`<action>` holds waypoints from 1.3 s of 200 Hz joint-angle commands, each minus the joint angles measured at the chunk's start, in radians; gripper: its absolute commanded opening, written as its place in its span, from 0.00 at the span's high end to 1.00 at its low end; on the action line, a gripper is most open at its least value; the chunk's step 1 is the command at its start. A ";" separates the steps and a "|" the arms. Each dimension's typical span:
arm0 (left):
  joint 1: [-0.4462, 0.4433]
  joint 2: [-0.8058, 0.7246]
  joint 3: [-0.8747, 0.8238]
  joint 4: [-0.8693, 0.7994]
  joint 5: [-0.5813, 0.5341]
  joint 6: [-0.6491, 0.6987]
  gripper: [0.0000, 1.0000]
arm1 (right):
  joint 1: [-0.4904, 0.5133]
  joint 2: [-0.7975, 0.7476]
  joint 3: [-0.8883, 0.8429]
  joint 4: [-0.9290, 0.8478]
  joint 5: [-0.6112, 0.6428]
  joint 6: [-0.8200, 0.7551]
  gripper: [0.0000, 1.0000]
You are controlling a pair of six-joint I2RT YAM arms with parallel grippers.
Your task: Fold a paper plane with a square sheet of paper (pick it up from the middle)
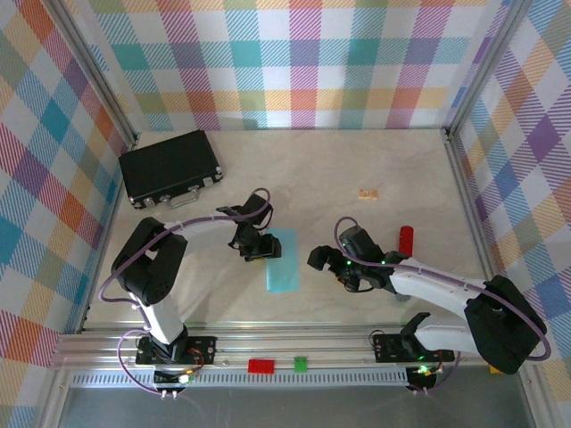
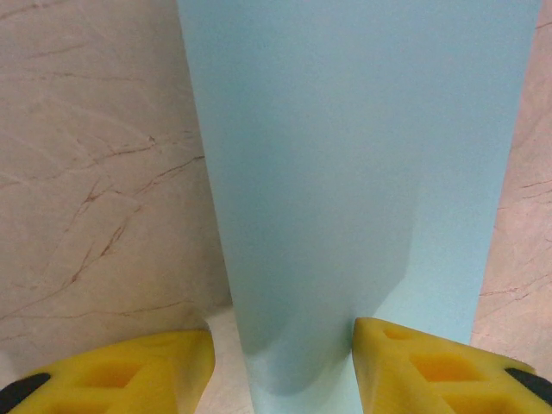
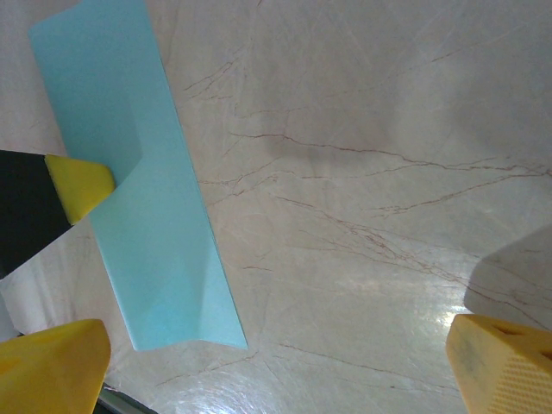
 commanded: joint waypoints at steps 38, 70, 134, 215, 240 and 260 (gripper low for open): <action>0.007 0.114 -0.043 0.009 -0.091 0.057 0.49 | -0.002 0.014 0.022 0.013 -0.013 0.002 0.01; 0.007 0.119 -0.043 0.015 -0.086 0.071 0.47 | -0.002 0.018 0.022 0.014 -0.014 0.003 0.01; 0.007 0.128 -0.042 0.010 -0.102 0.058 0.47 | -0.002 0.026 0.027 0.034 -0.031 -0.006 0.01; 0.007 0.132 -0.042 0.009 -0.113 0.036 0.48 | 0.005 0.176 0.106 0.179 -0.142 -0.074 0.35; 0.007 0.134 -0.049 0.018 -0.115 0.013 0.48 | 0.005 0.205 0.113 0.197 -0.146 -0.065 0.37; 0.007 0.135 -0.058 0.031 -0.112 0.008 0.48 | 0.008 0.215 0.106 0.211 -0.148 -0.058 0.37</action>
